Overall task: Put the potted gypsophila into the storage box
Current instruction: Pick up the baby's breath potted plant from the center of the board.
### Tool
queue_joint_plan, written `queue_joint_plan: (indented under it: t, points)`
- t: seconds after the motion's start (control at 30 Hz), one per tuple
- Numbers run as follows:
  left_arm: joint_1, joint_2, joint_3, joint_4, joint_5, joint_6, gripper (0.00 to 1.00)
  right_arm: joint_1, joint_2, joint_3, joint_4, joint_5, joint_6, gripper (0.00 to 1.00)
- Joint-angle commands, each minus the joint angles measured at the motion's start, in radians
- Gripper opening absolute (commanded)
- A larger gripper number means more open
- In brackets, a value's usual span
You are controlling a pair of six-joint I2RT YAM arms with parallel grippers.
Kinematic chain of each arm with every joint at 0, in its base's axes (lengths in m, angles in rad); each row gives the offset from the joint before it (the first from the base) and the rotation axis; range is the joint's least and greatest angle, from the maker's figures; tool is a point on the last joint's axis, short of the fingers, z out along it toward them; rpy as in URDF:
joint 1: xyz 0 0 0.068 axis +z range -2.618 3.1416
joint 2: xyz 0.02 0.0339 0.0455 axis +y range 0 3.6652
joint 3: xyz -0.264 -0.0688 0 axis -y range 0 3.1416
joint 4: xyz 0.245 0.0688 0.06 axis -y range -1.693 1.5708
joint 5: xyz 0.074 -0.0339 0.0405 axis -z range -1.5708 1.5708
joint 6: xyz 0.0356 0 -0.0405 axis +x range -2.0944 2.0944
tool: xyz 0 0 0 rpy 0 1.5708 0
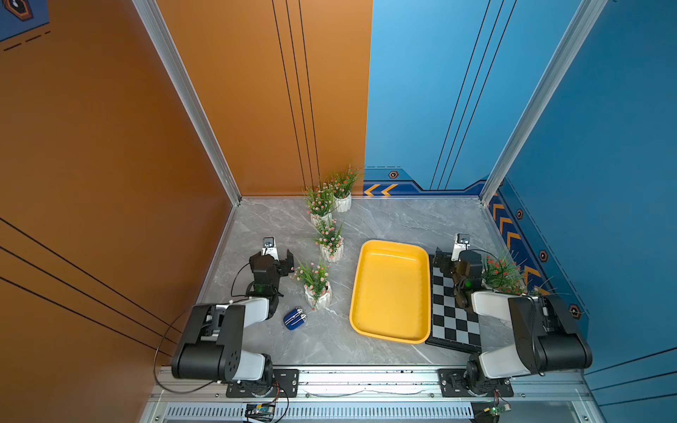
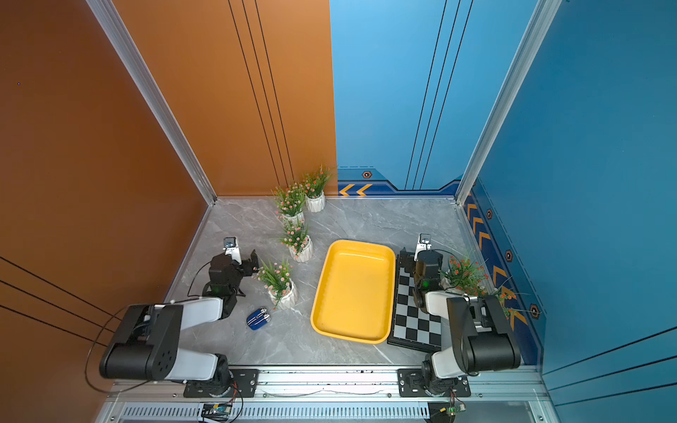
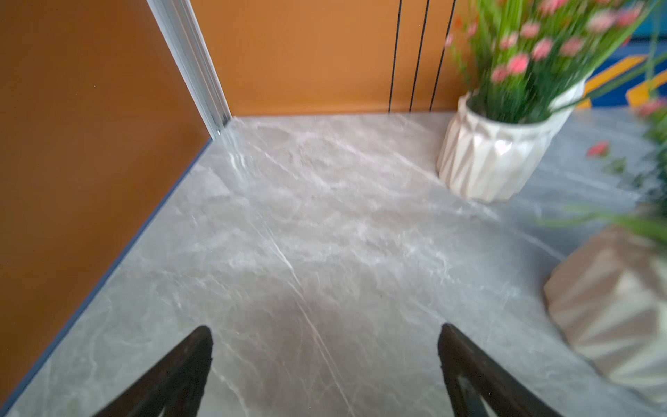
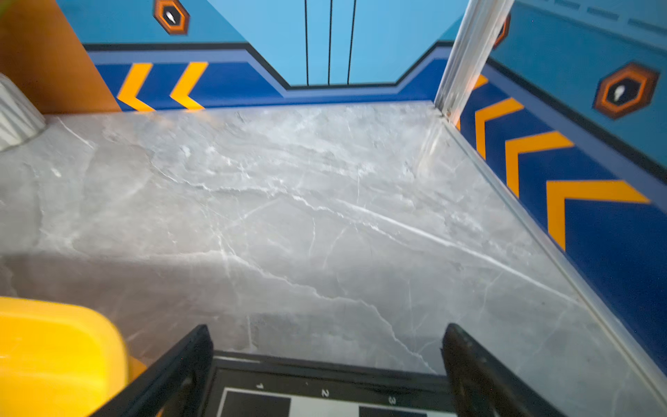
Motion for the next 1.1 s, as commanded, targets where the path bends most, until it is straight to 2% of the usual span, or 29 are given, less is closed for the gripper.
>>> queue_joint_plan:
  t: [0.0,0.07,0.2,0.33,0.47,0.6,0.73,0.8,0.87,1.07]
  points:
    - [-0.016,-0.189,0.018,-0.156,-0.057,-0.043,0.98,0.042,-0.118,0.057,-0.188,0.044,-0.038,1.00]
    - [-0.025,-0.307,0.100,-0.361,-0.077,-0.099,0.98,0.060,-0.200,0.106,-0.309,0.037,-0.007,1.00]
    - [-0.072,-0.445,0.266,-0.728,-0.063,-0.204,0.98,0.106,-0.325,0.234,-0.578,-0.029,0.105,1.00]
    - [-0.197,-0.521,0.368,-0.889,-0.007,-0.311,0.98,0.202,-0.412,0.314,-0.739,-0.141,0.252,1.00]
    - [-0.425,-0.528,0.414,-0.907,-0.025,-0.423,0.98,0.337,-0.464,0.351,-0.832,-0.132,0.406,1.00]
    - [-0.690,-0.461,0.449,-0.887,-0.113,-0.516,0.98,0.462,-0.512,0.335,-0.873,-0.100,0.555,1.00]
    - [-0.886,-0.363,0.475,-0.814,-0.183,-0.572,0.98,0.564,-0.579,0.296,-0.887,-0.032,0.613,1.00]
    - [-0.939,-0.321,0.484,-0.797,-0.203,-0.612,0.98,0.603,-0.603,0.297,-0.921,0.005,0.619,1.00]
    - [-0.972,-0.284,0.480,-0.753,-0.178,-0.642,0.98,0.642,-0.621,0.292,-0.948,0.031,0.654,1.00]
    - [-1.027,-0.230,0.446,-0.622,-0.161,-0.697,0.98,0.672,-0.644,0.199,-0.877,-0.031,0.844,1.00]
